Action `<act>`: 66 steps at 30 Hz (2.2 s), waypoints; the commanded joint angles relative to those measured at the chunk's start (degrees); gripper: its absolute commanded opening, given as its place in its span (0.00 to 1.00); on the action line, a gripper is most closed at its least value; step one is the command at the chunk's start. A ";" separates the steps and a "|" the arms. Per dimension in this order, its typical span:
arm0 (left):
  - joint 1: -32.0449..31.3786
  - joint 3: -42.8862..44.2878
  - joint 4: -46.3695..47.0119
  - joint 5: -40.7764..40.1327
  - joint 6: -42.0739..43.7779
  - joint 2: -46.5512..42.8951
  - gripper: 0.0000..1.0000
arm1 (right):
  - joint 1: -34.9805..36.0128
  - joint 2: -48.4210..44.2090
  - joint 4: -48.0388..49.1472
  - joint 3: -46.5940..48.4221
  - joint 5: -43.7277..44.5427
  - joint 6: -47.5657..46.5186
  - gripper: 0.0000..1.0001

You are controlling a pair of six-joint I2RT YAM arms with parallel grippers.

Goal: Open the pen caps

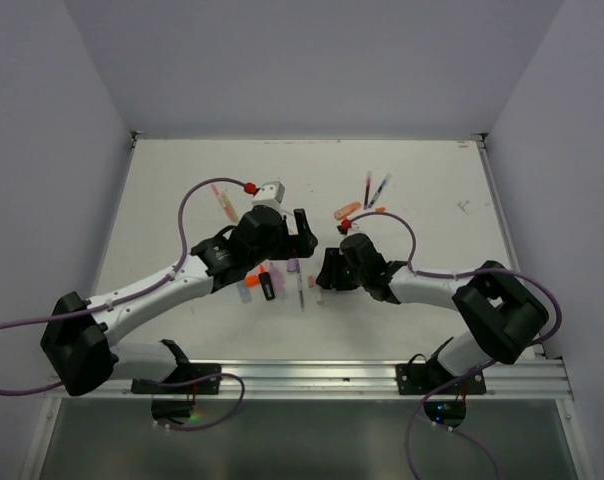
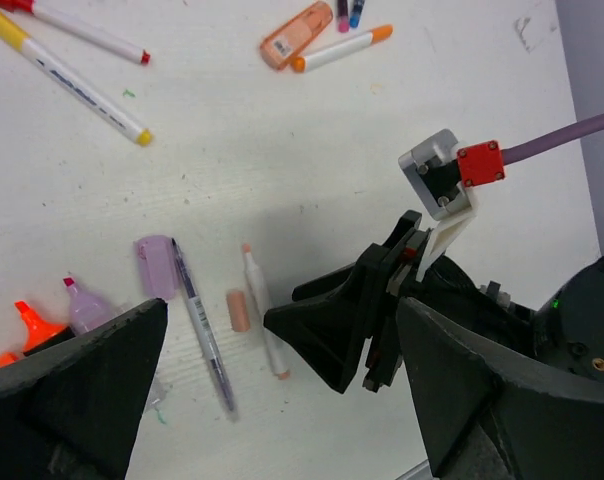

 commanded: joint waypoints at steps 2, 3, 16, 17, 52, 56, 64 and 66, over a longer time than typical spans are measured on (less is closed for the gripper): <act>2.58 -0.86 -4.54 -5.94 2.10 -5.88 1.00 | -0.05 0.03 -0.05 2.39 -0.22 0.31 0.52; 3.47 -1.04 -4.89 -5.85 3.15 -6.50 1.00 | -0.14 -0.49 -1.36 2.74 0.22 0.22 0.53; 18.24 -1.12 -10.52 -6.99 17.92 -13.80 1.00 | -12.79 -0.85 -18.42 16.18 18.67 3.82 0.66; 18.50 -1.48 -10.52 -6.91 18.27 -13.98 1.00 | -14.62 0.72 -18.95 17.33 19.03 4.34 0.66; 18.68 -9.39 -10.96 -3.39 25.05 -19.34 1.00 | -19.56 30.36 -30.29 44.33 29.75 11.73 0.44; 18.68 -9.48 -10.96 -3.48 25.05 -19.69 1.00 | -19.48 27.64 -30.64 40.81 30.46 9.36 0.39; 18.68 -9.65 -10.78 -3.21 24.87 -19.61 1.00 | -19.48 21.40 -28.45 30.01 25.55 2.42 0.33; 18.68 -9.57 -10.78 -3.13 24.78 -19.61 1.00 | -19.56 19.64 -27.75 28.16 24.75 0.66 0.31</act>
